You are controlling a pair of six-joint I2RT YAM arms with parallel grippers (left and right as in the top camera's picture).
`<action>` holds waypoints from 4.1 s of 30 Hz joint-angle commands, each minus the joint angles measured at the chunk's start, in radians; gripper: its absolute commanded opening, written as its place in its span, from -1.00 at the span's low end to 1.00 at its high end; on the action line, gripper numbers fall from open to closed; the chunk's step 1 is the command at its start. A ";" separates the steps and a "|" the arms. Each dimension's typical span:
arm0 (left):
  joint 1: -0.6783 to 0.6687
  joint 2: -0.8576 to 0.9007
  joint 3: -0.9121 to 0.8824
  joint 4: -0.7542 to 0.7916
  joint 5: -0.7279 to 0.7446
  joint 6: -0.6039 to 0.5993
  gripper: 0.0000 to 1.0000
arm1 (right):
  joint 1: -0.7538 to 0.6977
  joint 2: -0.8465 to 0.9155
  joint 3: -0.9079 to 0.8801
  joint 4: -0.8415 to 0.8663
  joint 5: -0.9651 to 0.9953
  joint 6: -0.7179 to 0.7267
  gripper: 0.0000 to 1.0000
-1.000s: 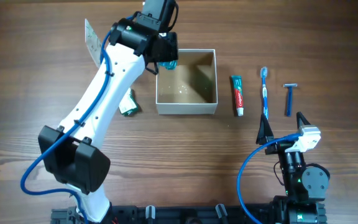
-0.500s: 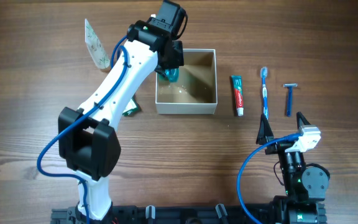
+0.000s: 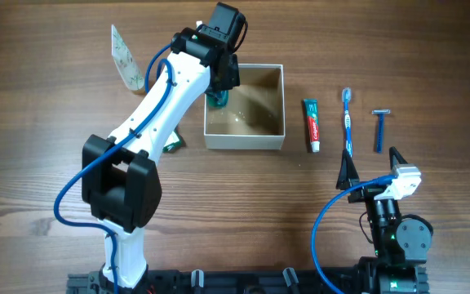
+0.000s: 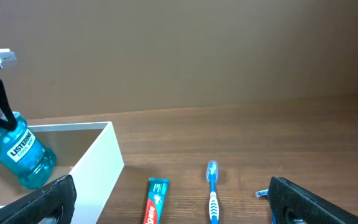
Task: Pack container
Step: 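Lower the bottle into the box's left corner and open the left gripper, then move the left gripper back to the white-green tube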
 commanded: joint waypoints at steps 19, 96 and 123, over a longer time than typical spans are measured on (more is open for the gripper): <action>0.000 -0.002 0.026 0.045 -0.024 -0.017 -0.10 | 0.004 -0.003 -0.001 0.003 0.000 -0.003 0.99; 0.530 -0.026 0.071 0.074 0.078 0.433 0.06 | 0.004 -0.002 -0.001 0.003 0.000 -0.003 0.99; 0.584 -0.214 0.071 0.017 -0.001 0.394 0.05 | 0.004 -0.002 -0.001 0.003 0.000 -0.003 1.00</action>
